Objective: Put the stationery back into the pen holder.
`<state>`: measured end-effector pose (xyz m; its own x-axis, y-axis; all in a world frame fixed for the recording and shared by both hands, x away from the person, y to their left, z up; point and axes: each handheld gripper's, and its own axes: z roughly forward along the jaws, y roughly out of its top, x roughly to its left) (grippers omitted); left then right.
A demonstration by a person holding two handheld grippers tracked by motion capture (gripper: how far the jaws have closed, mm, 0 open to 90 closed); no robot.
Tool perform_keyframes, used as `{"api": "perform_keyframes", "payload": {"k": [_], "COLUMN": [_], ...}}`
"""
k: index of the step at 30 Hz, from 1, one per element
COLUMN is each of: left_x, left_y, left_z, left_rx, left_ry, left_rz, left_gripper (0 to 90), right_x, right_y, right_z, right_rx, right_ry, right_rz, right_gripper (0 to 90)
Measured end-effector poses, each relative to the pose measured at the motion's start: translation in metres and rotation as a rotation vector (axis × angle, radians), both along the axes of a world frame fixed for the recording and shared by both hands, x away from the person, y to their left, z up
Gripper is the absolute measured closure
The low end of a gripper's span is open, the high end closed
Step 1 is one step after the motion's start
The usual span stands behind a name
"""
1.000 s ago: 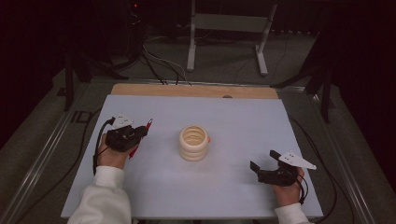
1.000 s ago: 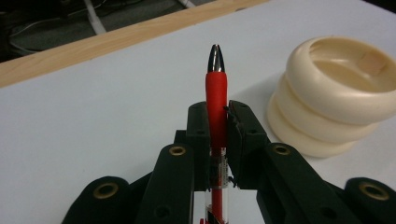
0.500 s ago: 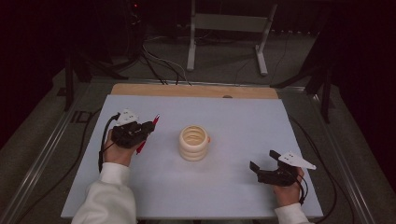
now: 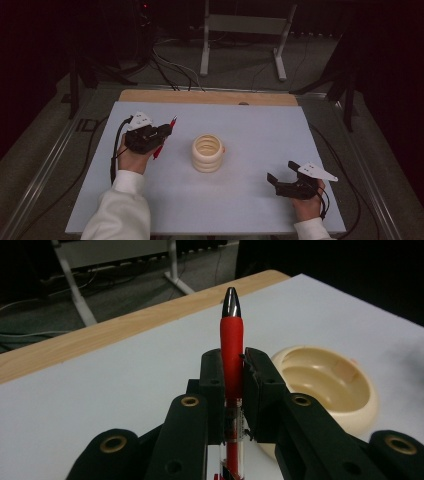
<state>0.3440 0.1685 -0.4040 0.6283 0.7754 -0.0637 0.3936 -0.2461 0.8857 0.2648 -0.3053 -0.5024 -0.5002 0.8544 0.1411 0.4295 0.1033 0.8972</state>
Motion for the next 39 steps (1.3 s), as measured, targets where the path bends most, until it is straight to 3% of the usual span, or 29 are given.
{"api": "perform_keyframes", "payload": {"k": [7,39], "left_x": [0.005,0.018], "left_y": [-0.007,-0.043], "left_z": [0.003,0.020], "left_rx": [-0.002,-0.046], "left_ry": [0.005,-0.057], "left_rz": [-0.022,-0.072], "left_gripper": [80.6,80.6], "right_x": [0.000,0.001], "right_y": [0.000,0.001], "right_z": [0.000,-0.001], "right_rx": [0.003,0.003], "right_ry": [0.001,0.003], "right_rz": [0.001,0.011], "right_gripper": [0.0,0.0]}}
